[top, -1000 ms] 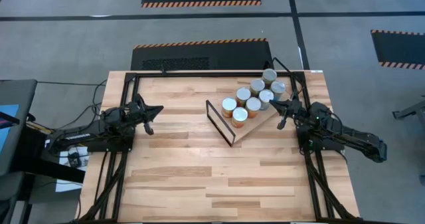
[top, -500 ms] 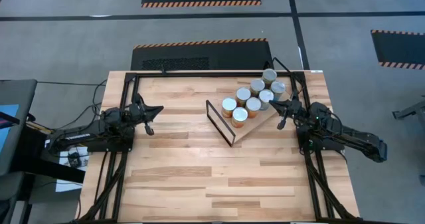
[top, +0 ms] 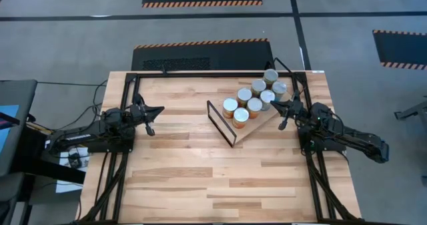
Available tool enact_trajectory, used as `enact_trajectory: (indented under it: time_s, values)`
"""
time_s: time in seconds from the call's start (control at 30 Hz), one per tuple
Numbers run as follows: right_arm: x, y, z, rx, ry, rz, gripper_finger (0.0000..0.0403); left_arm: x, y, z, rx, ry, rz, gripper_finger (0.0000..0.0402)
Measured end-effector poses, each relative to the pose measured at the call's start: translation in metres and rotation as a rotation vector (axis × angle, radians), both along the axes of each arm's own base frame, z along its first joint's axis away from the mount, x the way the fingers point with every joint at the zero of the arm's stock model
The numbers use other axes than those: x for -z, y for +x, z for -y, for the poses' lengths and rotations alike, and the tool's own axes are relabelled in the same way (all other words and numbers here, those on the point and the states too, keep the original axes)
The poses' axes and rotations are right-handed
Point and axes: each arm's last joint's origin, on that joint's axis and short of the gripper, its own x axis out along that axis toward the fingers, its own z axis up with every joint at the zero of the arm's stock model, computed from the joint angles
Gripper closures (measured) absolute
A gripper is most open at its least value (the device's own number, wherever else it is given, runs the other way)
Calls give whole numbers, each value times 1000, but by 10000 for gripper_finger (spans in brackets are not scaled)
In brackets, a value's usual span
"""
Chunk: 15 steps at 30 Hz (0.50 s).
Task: Pick and place cans onto a shelf
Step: Return to Home Position
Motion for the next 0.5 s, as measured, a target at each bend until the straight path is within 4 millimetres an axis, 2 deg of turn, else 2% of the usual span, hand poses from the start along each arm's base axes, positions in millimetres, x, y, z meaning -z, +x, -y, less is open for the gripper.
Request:
enact_trajectory:
  time_s: [0.5]
  values:
    - [0,0,0,0,0,0,375,4,3,-1,1,-10,-46,401]
